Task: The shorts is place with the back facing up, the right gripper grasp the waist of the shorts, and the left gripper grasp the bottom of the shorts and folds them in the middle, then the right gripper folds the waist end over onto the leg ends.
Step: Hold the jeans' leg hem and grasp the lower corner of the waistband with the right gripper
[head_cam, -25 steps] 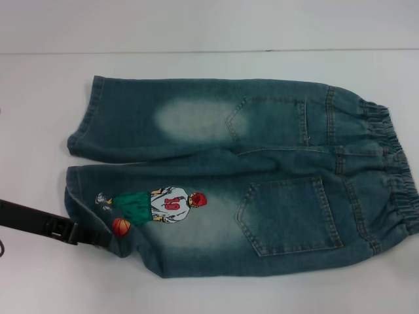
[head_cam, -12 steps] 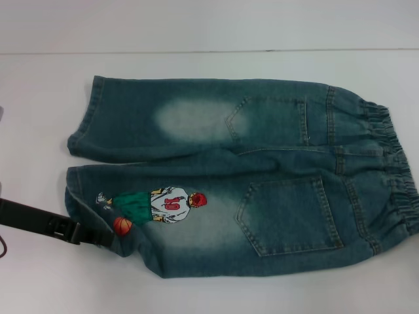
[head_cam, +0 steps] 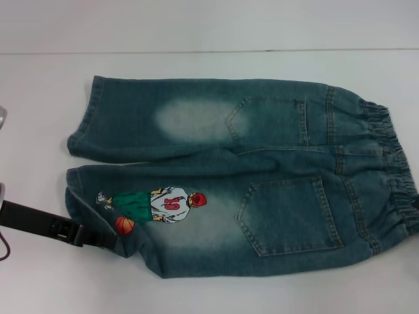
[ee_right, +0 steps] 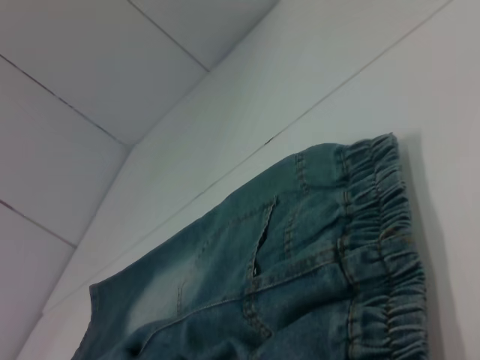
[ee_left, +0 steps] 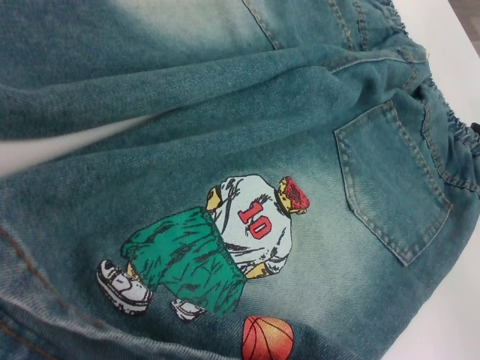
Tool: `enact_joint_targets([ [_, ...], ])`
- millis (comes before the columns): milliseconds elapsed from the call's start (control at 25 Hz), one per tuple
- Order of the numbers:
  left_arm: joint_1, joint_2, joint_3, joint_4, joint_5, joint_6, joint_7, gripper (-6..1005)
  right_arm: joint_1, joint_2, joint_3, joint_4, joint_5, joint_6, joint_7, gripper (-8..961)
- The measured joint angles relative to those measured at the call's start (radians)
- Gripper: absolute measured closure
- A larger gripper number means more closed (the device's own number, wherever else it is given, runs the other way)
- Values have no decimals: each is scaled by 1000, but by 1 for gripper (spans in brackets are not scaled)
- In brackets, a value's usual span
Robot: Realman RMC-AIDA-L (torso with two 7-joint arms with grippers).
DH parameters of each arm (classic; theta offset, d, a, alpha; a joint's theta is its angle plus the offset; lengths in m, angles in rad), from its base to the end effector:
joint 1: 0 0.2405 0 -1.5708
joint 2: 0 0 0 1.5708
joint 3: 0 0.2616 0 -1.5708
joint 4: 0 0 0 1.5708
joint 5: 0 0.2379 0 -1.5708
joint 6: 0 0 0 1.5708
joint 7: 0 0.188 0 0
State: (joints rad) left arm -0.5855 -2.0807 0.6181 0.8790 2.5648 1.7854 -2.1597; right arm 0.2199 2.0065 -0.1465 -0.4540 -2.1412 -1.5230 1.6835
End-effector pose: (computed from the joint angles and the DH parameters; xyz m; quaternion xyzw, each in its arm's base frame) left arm -0.3002 0.3347 -0.0188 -0.8549 -0.5185 -0.0148 0.0114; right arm 0.4299 0.2589 0.0121 -0.6892 0.5895 0.3344 0.2562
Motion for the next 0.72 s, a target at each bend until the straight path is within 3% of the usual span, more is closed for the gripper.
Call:
enact_joint_targets([
  [720,-2,1,0,-2,0,0,0,987,11,-1,-43,-1,3,-13,23,82],
])
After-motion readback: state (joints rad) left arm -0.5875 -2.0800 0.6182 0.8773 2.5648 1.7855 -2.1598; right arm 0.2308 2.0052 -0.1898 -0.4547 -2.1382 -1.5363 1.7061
